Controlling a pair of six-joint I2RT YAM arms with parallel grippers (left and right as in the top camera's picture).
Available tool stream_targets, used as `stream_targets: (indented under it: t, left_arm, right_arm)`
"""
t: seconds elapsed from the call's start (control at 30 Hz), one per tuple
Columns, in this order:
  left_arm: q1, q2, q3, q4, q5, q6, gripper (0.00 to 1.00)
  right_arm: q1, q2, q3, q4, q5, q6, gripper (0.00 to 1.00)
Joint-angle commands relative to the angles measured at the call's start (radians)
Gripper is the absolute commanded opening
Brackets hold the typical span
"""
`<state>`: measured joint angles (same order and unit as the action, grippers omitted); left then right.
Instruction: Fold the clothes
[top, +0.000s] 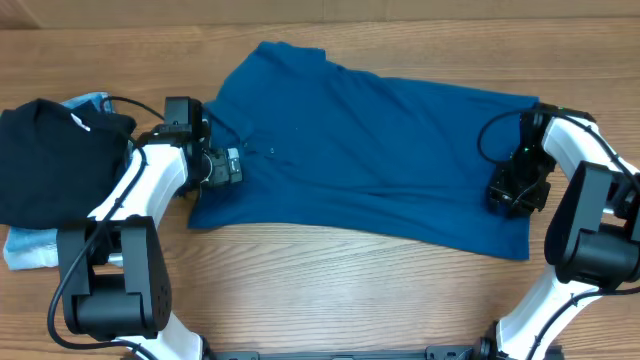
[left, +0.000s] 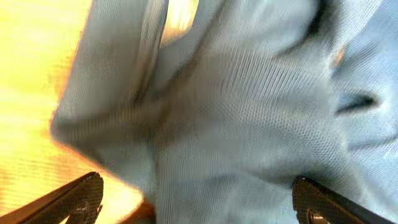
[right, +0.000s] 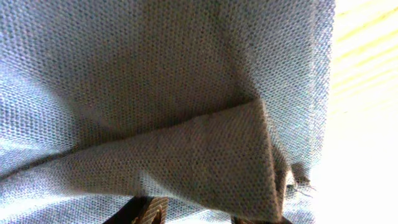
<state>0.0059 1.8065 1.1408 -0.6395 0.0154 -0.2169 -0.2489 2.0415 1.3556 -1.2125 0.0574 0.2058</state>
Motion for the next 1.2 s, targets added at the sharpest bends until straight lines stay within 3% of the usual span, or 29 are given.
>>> stream_targets:
  t: [0.0, 0.17, 0.23, 0.3, 0.57, 0.7, 0.77, 0.97, 1.07, 1.17]
  left_arm:
    - [-0.006, -0.023, 0.001, 0.085, 0.004, 0.053, 1.00]
    - [-0.006, -0.023, 0.001, 0.249, 0.003, 0.075, 1.00]
    - [-0.006, -0.020, 0.001, 0.285, 0.004, 0.083, 0.93]
    - [-0.006, 0.002, 0.001, 0.272, 0.006, 0.083, 0.77]
    - [-0.006, 0.104, -0.001, 0.117, 0.045, 0.083, 0.73]
    - [-0.006, 0.187, -0.006, 0.094, -0.030, 0.083, 0.75]
    - [-0.006, 0.203, -0.006, 0.063, -0.030, 0.082, 0.69]
    - [-0.006, 0.203, -0.006, -0.151, -0.071, 0.026, 0.25]
    - [-0.006, 0.203, -0.006, -0.205, -0.084, 0.016, 0.19]
    - [-0.006, 0.203, -0.006, -0.244, -0.175, -0.065, 0.20]
  right_arm:
    - [-0.010, 0.030, -0.015, 0.012, 0.035, 0.008, 0.36]
    - [-0.011, 0.030, -0.015, 0.015, 0.035, 0.008, 0.36]
    - [-0.011, 0.030, -0.015, 0.018, 0.034, 0.008, 0.36]
    - [-0.011, 0.030, -0.015, 0.017, 0.029, 0.008, 0.36]
    - [-0.010, 0.030, -0.015, 0.009, 0.027, 0.008, 0.38]
    - [-0.010, 0.030, -0.014, 0.002, 0.016, 0.008, 0.68]
    - [-0.010, 0.030, -0.012, 0.003, 0.016, 0.008, 0.71]
    - [-0.011, 0.029, 0.024, -0.005, 0.016, 0.008, 0.72]
    - [-0.011, 0.027, 0.038, -0.002, 0.016, 0.008, 0.72]
    - [-0.011, -0.006, 0.078, -0.010, 0.016, 0.008, 0.73]
